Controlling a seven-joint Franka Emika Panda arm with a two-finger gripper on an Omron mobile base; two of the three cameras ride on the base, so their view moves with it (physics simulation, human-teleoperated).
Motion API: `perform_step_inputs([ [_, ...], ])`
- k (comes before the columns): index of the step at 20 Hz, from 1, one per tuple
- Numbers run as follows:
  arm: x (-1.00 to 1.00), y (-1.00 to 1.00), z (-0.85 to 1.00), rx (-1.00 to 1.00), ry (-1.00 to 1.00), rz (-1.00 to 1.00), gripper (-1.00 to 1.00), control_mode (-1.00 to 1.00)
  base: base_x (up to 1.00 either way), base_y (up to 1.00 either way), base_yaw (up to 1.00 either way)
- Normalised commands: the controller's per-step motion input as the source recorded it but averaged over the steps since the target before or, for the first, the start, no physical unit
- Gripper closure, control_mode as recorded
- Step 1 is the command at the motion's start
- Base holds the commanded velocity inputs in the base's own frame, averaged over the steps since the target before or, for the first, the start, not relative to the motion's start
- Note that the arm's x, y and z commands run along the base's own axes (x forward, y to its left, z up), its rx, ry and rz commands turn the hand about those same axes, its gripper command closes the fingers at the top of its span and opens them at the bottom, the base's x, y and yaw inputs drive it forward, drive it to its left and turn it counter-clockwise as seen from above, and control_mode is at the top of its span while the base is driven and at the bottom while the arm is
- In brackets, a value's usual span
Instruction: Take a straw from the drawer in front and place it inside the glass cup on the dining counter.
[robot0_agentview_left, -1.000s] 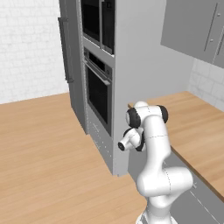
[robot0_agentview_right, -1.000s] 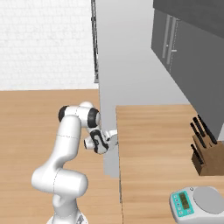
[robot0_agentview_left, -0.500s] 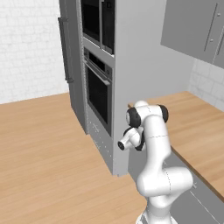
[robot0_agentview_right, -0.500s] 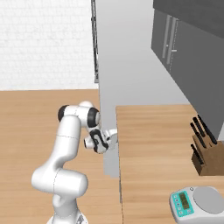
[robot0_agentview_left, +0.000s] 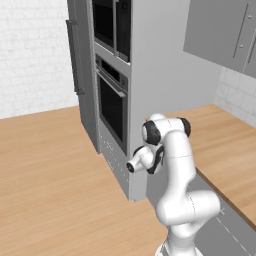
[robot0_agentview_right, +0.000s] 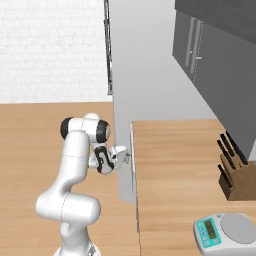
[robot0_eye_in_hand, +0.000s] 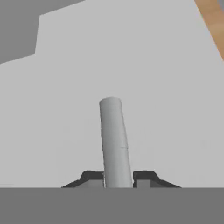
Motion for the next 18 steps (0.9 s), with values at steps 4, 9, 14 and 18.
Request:
perform_step_inputs([
  [4, -0.10, 1.00, -0.05, -0.05, 0.00, 0.00, 1.00, -1.00, 0.00, 0.00, 0.00],
  [9, -0.09, 1.00, -0.01, -0.03, 0.00, 0.00, 1.00, -1.00, 0.00, 0.00, 0.00],
  [14, -0.04, 1.00, -0.07, -0.04, 0.00, 0.00, 1.00, -1.00, 0.00, 0.00, 0.00],
  [18, 0.00, 0.97, -0.08, -0.03, 0.00, 0.00, -1.00, -1.00, 0.00, 0.00, 0.00],
])
